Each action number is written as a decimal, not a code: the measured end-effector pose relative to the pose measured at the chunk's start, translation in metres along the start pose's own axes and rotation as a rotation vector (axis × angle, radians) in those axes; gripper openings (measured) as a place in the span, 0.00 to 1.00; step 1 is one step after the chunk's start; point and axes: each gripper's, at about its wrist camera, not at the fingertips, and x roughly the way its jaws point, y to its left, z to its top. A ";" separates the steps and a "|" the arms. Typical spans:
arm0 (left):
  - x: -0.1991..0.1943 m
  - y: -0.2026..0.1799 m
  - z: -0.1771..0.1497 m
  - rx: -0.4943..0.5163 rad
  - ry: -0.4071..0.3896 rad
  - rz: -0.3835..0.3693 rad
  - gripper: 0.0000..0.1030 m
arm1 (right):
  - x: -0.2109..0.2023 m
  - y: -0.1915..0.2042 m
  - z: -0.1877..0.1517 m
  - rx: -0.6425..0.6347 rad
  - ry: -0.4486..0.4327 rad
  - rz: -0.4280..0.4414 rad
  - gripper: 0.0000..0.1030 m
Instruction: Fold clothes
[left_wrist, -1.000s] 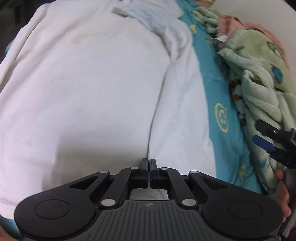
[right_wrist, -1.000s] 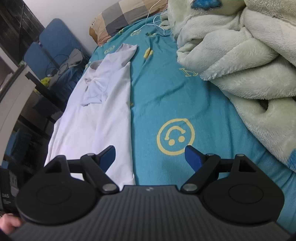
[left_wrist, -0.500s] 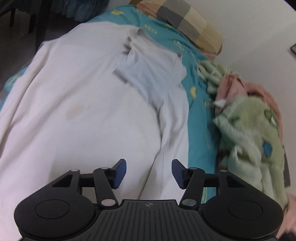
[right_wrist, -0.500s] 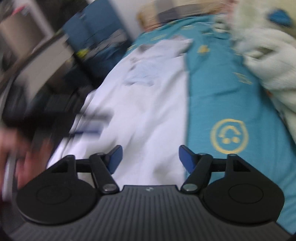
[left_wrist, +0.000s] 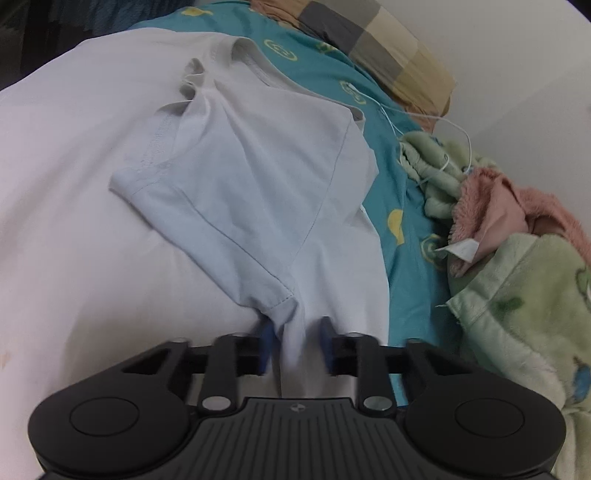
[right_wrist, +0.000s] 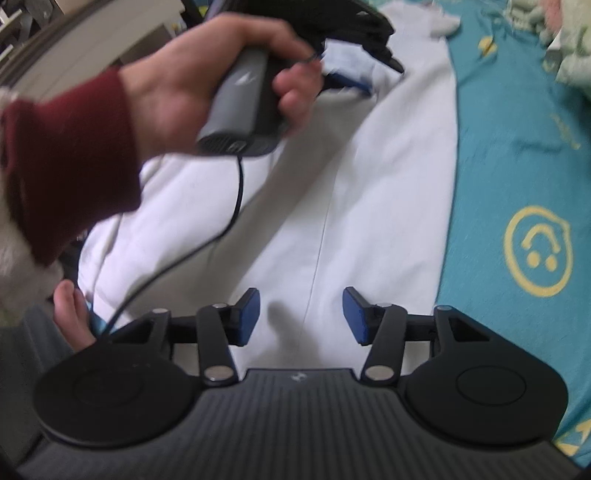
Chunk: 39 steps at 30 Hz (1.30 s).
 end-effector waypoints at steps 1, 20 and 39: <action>-0.002 -0.002 0.002 0.024 -0.012 0.010 0.05 | 0.001 0.001 -0.001 -0.005 0.010 0.003 0.50; -0.046 -0.007 -0.006 0.319 -0.078 0.246 0.28 | -0.017 0.002 -0.001 -0.042 -0.044 0.033 0.51; -0.278 -0.041 -0.177 0.505 -0.314 0.205 0.98 | -0.102 -0.001 -0.010 0.040 -0.526 -0.150 0.53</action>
